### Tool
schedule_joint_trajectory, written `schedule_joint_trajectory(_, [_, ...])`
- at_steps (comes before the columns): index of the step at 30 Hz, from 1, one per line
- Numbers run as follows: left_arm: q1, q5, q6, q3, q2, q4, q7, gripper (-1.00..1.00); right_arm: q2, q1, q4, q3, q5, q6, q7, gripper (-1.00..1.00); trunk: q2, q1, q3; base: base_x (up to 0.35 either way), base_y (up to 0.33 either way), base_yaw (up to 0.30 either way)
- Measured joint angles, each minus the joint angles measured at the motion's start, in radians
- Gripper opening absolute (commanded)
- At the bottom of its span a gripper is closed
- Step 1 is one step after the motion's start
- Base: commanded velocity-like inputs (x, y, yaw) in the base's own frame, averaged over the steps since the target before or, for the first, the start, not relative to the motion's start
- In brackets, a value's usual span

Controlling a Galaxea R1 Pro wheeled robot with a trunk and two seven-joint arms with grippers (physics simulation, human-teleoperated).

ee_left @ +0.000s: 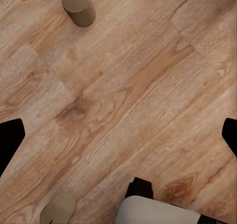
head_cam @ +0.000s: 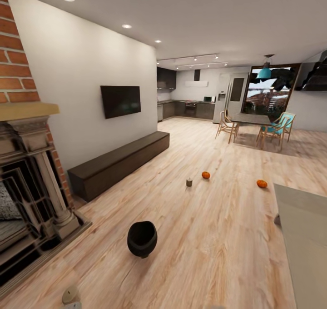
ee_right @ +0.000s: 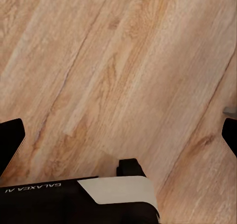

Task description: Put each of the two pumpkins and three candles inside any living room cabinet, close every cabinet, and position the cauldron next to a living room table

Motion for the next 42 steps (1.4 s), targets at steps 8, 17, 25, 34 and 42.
schedule_joint_trajectory(8, [0.000, 0.000, 0.000, 0.000, 0.000, 0.000, 0.000, 1.00, 0.000, 0.000, 0.000, 0.000, 0.000, 0.001, 0.000, 1.00, 0.000, 0.000, 0.000, 0.331, 0.000, 0.000])
schedule_joint_trajectory(17, [0.000, 0.000, 0.000, 0.000, -0.001, 0.000, 0.000, 1.00, 0.000, 0.000, 0.000, 0.000, 0.000, 0.001, 0.000, 1.00, 0.000, 0.000, 0.000, 0.331, 0.016, 0.000])
schedule_joint_trajectory(25, [0.000, 0.000, 0.000, 0.000, -0.001, 0.000, 0.000, 1.00, 0.000, 0.000, 0.000, 0.000, 0.000, 0.001, 0.000, 1.00, 0.000, 0.000, 0.000, 0.331, 0.056, 0.000])
schedule_joint_trajectory(34, [0.000, 0.000, 0.000, 0.000, -0.001, 0.000, 0.000, 1.00, 0.000, 0.000, 0.000, 0.000, 0.000, 0.001, -0.001, 1.00, 0.000, 0.000, 0.000, 0.331, 0.003, 0.000])
schedule_joint_trajectory(42, [0.000, 0.000, 0.000, -0.002, -0.001, 0.004, 0.000, 1.00, 0.000, 0.000, 0.000, 0.000, 0.000, 0.001, -0.001, 1.00, 0.000, 0.000, 0.000, 0.330, 0.000, 0.000])
